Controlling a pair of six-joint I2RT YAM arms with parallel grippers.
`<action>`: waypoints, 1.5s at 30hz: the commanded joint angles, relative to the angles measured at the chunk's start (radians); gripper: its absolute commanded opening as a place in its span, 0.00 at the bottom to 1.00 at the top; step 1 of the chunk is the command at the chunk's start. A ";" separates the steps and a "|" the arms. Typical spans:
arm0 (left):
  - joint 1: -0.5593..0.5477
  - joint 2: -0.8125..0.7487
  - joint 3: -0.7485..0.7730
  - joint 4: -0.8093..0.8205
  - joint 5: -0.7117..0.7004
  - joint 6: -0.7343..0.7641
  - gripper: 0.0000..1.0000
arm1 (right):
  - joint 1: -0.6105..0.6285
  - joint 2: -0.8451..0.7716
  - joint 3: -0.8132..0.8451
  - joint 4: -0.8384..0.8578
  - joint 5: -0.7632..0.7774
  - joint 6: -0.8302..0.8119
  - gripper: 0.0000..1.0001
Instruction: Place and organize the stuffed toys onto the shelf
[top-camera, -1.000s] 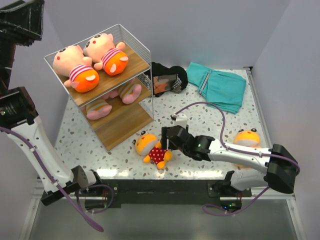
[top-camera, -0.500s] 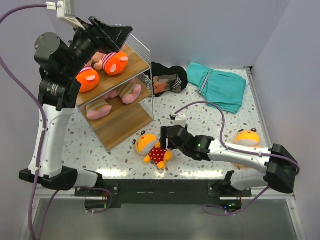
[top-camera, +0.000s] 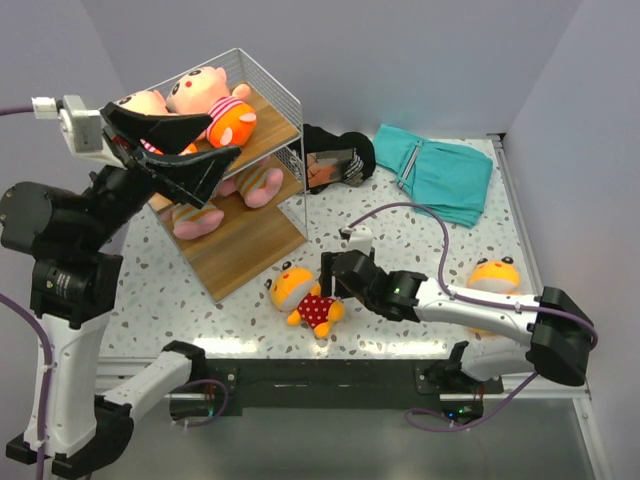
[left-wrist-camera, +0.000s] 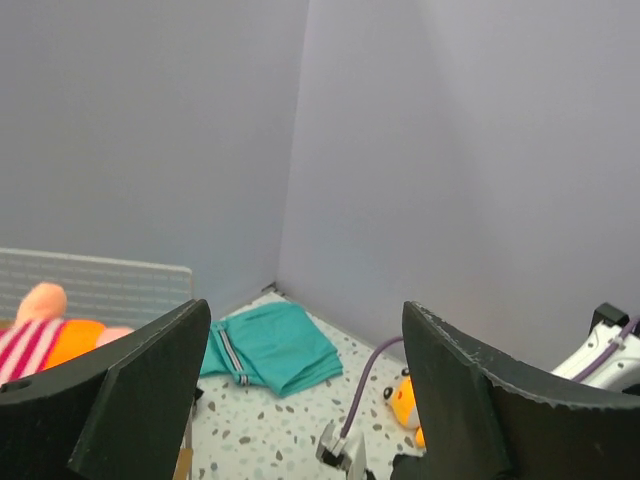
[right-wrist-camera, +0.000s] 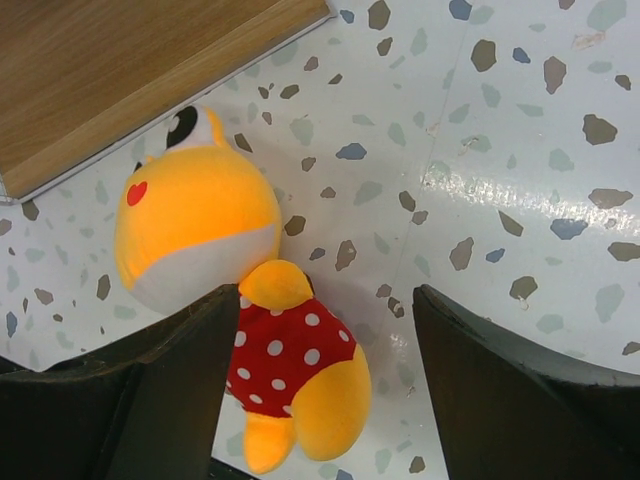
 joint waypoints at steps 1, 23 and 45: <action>-0.004 -0.065 -0.180 -0.009 0.056 0.041 0.83 | -0.005 -0.005 0.038 0.014 0.060 0.008 0.73; -0.205 -0.211 -0.707 0.186 0.047 -0.057 0.82 | -0.007 -0.143 -0.141 0.007 -0.118 0.229 0.73; -0.514 -0.305 -0.895 0.264 -0.132 0.089 0.84 | -0.005 -0.010 -0.215 0.375 -0.327 0.223 0.00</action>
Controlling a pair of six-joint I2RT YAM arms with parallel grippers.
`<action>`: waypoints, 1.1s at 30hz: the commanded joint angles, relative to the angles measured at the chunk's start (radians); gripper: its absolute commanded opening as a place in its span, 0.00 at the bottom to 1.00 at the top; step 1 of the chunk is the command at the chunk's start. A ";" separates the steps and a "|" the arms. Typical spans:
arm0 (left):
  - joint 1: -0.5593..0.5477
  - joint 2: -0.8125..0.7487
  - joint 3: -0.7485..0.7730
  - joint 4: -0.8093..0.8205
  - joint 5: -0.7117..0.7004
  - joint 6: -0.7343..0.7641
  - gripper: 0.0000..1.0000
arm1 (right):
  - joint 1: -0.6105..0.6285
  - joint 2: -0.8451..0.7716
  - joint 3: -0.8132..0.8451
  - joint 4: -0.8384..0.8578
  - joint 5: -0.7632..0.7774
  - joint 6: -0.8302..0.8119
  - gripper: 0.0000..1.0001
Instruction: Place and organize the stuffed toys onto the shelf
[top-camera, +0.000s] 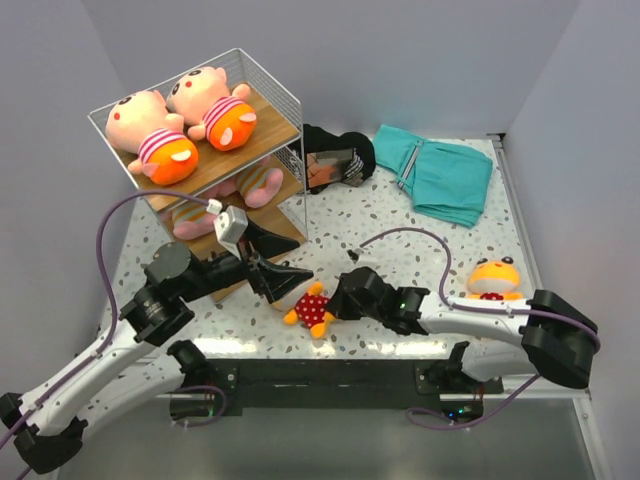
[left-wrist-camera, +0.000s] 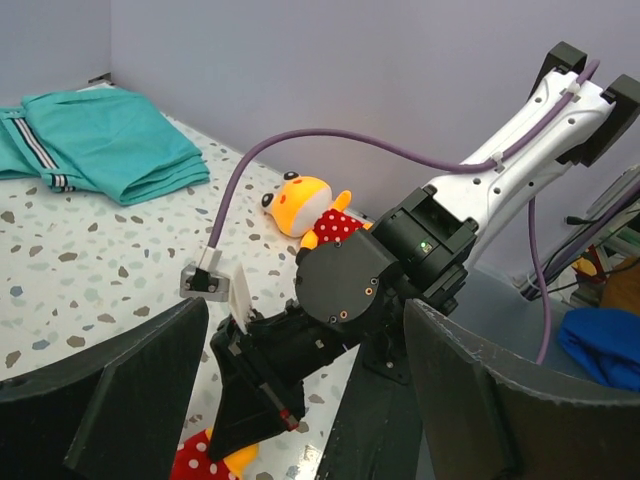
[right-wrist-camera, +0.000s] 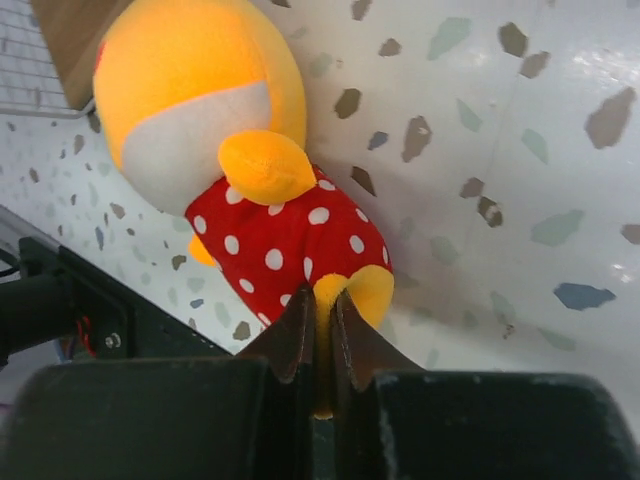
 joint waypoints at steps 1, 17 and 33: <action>-0.005 -0.024 -0.025 0.051 0.024 0.046 0.84 | -0.001 0.021 0.021 0.230 -0.054 -0.038 0.00; -0.005 -0.173 -0.039 0.036 0.029 0.029 0.87 | -0.001 0.208 0.139 0.559 -0.168 0.025 0.00; -0.005 -0.220 -0.037 0.045 0.041 0.012 0.88 | -0.002 0.211 0.133 0.774 -0.159 0.020 0.00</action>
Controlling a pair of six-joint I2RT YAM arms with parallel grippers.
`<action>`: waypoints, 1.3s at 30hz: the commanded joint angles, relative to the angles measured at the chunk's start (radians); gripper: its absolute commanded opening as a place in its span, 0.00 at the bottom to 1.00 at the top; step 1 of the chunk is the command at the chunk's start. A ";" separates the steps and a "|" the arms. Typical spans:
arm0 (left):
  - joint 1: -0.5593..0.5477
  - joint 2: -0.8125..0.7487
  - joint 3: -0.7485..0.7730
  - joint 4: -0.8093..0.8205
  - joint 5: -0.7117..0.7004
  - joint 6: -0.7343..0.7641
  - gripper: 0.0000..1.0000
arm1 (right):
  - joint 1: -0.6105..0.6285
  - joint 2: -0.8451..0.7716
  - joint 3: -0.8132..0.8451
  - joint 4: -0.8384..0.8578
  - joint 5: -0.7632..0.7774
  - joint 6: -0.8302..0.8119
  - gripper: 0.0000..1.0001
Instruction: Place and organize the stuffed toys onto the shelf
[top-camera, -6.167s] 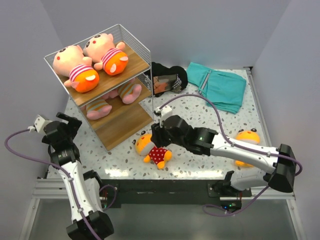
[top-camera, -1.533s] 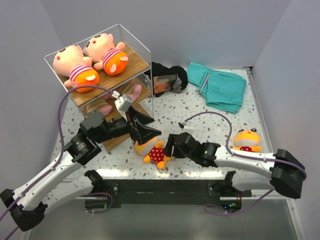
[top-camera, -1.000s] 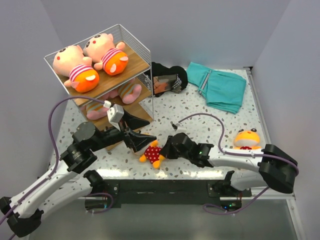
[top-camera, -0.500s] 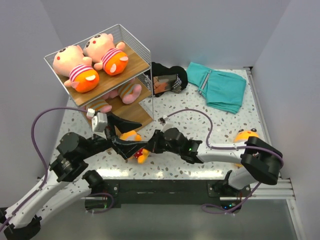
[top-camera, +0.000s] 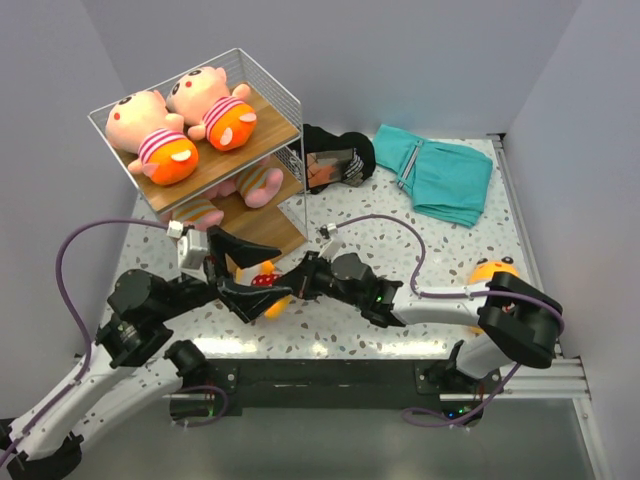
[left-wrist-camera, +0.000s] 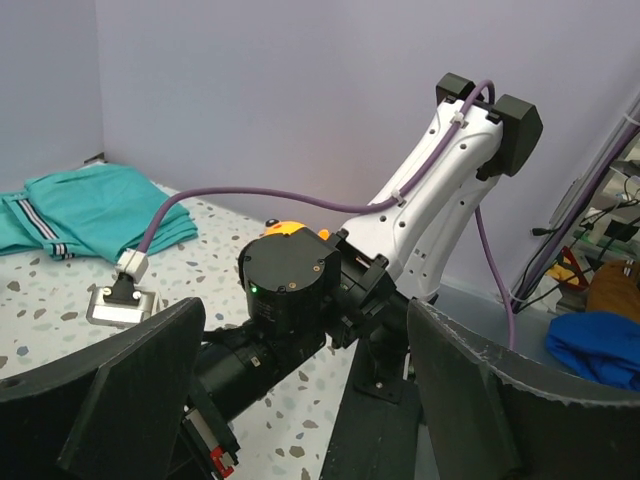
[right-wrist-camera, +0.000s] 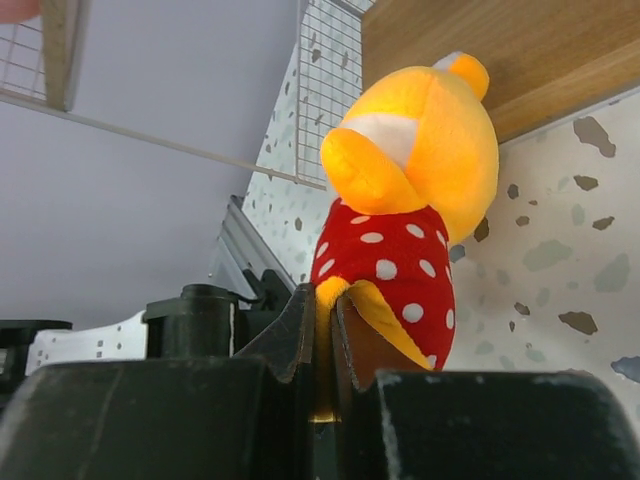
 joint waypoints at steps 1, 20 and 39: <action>-0.004 -0.024 0.002 0.041 0.007 -0.006 0.88 | -0.001 -0.004 0.035 0.183 0.004 0.008 0.00; -0.004 -0.058 0.002 0.005 -0.002 -0.005 0.88 | -0.002 0.393 0.226 0.385 0.072 0.002 0.00; -0.004 -0.083 0.012 -0.061 -0.014 0.015 0.88 | -0.010 0.712 0.478 0.419 0.184 0.060 0.00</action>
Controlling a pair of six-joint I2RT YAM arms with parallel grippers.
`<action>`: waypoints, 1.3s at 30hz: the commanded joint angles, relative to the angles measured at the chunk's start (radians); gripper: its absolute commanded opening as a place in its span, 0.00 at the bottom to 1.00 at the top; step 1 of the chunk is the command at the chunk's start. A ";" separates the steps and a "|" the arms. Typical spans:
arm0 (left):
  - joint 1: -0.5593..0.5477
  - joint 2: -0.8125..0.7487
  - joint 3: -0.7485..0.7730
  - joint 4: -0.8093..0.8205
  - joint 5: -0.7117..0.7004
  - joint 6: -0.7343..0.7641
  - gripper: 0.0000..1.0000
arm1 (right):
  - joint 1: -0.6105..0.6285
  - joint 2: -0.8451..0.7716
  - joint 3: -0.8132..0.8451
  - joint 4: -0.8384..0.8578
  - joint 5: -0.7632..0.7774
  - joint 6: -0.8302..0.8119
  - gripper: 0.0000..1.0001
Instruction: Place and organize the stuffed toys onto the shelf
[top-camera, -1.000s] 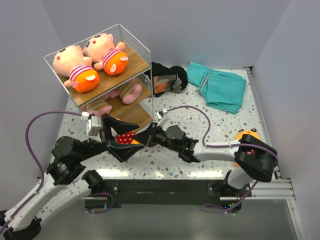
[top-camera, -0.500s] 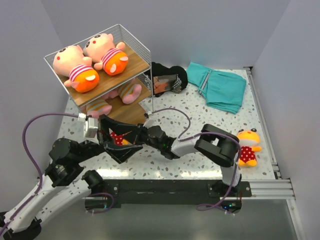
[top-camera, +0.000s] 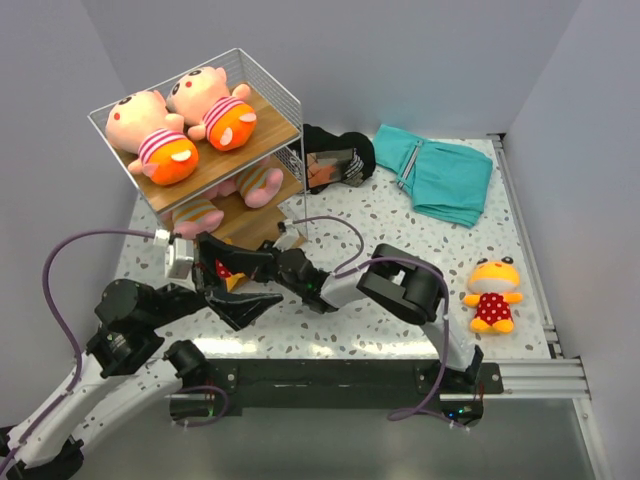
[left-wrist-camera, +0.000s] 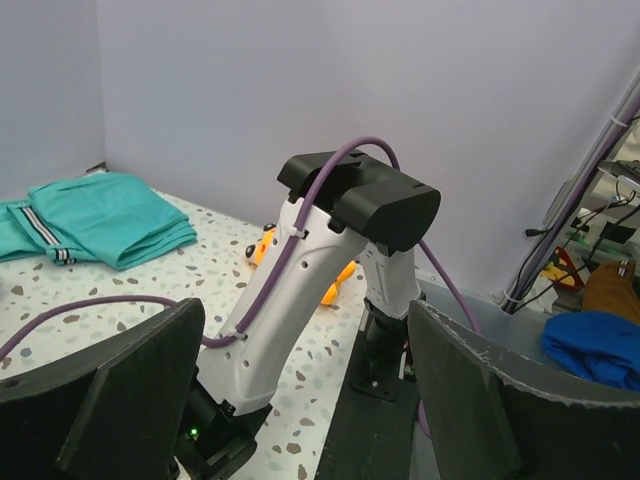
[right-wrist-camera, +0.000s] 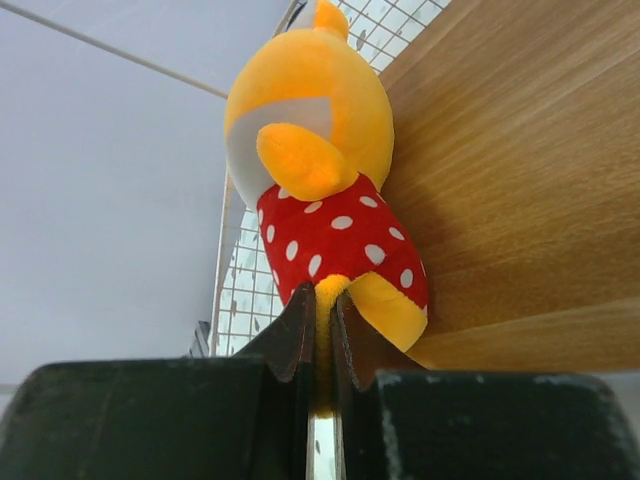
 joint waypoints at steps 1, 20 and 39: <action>-0.004 -0.002 0.015 -0.019 -0.014 0.017 0.88 | -0.006 0.025 0.045 0.067 0.059 0.021 0.00; -0.004 0.026 0.035 -0.190 -0.186 0.175 0.89 | -0.063 -0.359 -0.122 -0.531 0.071 0.058 0.63; -0.003 0.188 -0.106 -0.096 -0.039 0.048 0.90 | -0.659 -0.475 0.161 -2.040 1.011 0.266 0.57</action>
